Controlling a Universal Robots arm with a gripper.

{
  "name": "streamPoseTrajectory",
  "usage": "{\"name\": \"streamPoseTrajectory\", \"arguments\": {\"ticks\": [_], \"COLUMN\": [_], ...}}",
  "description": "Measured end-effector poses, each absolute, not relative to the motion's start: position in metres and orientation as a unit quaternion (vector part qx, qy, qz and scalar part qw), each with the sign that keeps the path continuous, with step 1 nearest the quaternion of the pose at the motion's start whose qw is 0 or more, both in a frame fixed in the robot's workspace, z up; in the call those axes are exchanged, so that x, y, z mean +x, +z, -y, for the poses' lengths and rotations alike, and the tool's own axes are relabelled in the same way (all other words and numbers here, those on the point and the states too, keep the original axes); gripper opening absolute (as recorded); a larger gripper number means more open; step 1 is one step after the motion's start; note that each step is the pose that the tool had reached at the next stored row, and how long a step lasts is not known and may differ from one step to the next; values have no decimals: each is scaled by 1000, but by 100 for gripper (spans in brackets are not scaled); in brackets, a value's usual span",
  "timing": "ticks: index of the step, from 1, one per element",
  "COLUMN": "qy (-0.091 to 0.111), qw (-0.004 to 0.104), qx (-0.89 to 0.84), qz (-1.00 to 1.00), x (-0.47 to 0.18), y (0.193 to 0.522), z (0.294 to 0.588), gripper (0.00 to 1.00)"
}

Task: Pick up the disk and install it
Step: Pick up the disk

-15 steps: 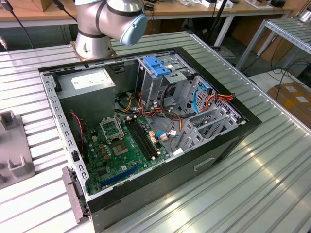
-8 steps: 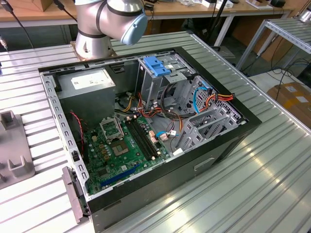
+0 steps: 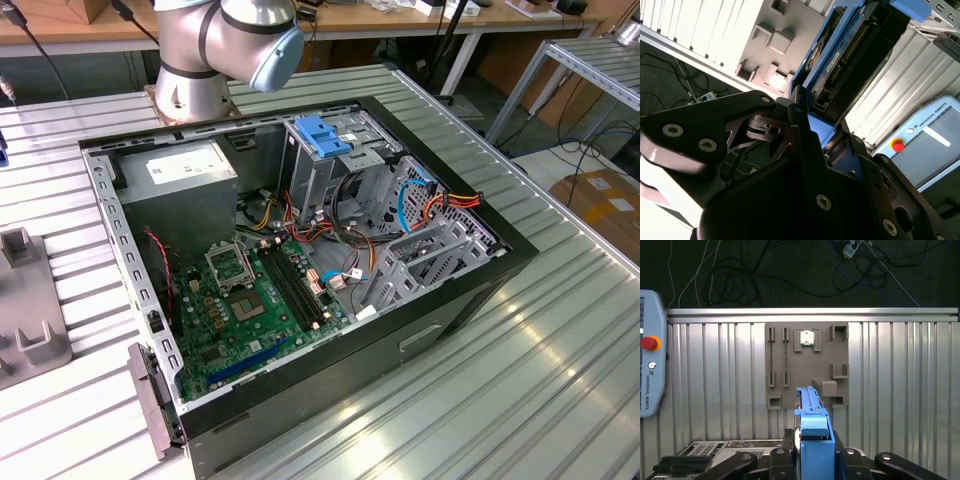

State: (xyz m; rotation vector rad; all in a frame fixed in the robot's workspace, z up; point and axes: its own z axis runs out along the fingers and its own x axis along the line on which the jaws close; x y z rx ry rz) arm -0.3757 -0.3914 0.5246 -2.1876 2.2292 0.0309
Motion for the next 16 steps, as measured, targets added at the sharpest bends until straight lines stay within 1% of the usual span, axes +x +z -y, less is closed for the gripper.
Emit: {"name": "streamPoseTrajectory", "arguments": {"ticks": [16], "qy": [10], "qw": [9], "qx": [-700], "qz": [-714], "x": [-375], "y": [518], "z": [412], "gripper": [37]}}
